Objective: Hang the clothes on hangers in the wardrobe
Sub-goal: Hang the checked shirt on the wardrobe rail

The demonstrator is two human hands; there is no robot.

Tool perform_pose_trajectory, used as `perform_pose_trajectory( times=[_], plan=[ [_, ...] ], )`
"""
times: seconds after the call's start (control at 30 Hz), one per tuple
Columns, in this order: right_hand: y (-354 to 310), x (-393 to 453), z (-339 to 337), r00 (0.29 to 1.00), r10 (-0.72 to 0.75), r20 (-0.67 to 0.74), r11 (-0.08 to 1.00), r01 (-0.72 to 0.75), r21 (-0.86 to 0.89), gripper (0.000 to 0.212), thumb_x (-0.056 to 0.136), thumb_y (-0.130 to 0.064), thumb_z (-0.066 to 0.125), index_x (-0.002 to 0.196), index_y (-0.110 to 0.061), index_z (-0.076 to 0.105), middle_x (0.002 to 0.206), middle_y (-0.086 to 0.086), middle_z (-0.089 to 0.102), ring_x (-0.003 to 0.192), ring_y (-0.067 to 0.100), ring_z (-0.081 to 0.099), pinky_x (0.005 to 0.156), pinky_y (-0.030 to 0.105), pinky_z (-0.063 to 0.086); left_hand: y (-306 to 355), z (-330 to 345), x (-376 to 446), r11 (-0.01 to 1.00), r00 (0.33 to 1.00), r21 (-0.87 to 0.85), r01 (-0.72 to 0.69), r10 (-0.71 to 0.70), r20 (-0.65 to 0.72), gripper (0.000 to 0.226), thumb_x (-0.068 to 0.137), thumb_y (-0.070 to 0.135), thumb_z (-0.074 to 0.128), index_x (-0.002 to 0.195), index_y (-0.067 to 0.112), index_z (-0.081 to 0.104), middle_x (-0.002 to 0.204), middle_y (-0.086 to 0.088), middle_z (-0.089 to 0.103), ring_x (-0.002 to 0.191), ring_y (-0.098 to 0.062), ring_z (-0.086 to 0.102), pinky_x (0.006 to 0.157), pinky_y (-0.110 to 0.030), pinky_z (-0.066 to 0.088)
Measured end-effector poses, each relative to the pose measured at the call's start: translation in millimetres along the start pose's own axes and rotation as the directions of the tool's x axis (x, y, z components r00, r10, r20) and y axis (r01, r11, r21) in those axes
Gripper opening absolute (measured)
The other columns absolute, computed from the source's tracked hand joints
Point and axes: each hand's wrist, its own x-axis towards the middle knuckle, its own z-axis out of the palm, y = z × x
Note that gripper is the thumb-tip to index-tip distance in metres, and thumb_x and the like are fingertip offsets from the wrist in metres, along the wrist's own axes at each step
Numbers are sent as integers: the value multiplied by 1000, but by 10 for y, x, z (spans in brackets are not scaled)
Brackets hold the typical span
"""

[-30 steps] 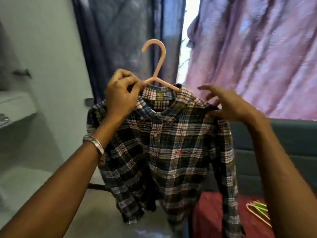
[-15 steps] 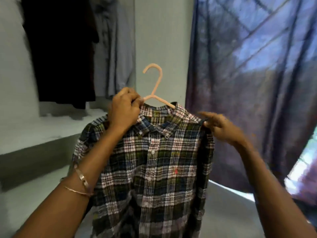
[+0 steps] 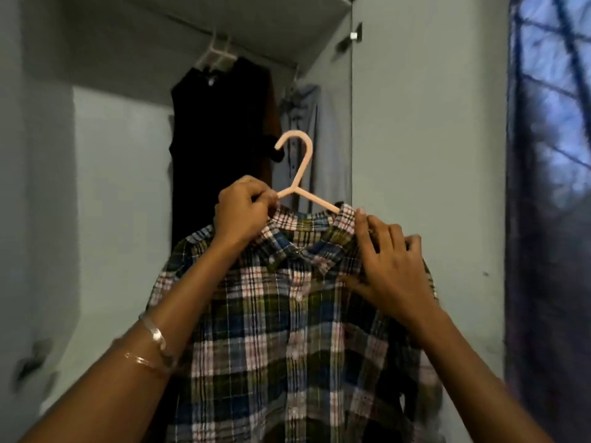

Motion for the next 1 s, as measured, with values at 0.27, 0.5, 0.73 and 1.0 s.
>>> perform_pose_trajectory(
  times=[0.27, 0.5, 0.73, 1.0],
  plan=[
    [798, 1145, 482, 991, -17, -131, 998, 9, -62, 103, 57, -69, 50, 139, -6, 46, 108, 11, 61, 86, 34, 56, 59, 41, 44, -245, 791, 1189, 973, 970, 8, -230, 230, -81, 11, 85, 16, 67, 79, 11, 75, 82, -3, 66, 78, -16, 62, 73, -32, 48],
    [1672, 2066, 451, 998, 35, 56, 959, -18, -283, 112, 69, -80, 49, 152, -27, -6, 147, -4, 29, 129, 21, 33, 92, 36, 39, -508, 1559, 2284, 724, 891, 530, -442, 420, 169, 31, 91, 40, 48, 114, 27, 64, 114, 2, 63, 107, -19, 56, 89, -35, 43],
    [1735, 2717, 787, 1000, 5, 25, 947, 4, -321, 90, 68, -76, 57, 139, -26, 35, 132, -4, 49, 118, 24, 45, 80, 39, 44, -1070, 2047, 2920, -252, 848, 835, -489, 87, 523, 68, 94, 64, 21, 150, 34, -1, 160, -5, 3, 144, -34, -16, 96, -67, -29],
    [1266, 3550, 1210, 991, -75, -115, 959, 40, -280, 55, 71, -55, 74, 106, -19, 52, 108, 4, 60, 105, 32, 54, 78, 42, 42, -1399, 1911, 3146, -658, 904, 660, -363, -76, 421, 68, 94, 63, 7, 151, 28, 6, 155, -17, 21, 144, -42, -4, 91, -70, -31]
  ],
)
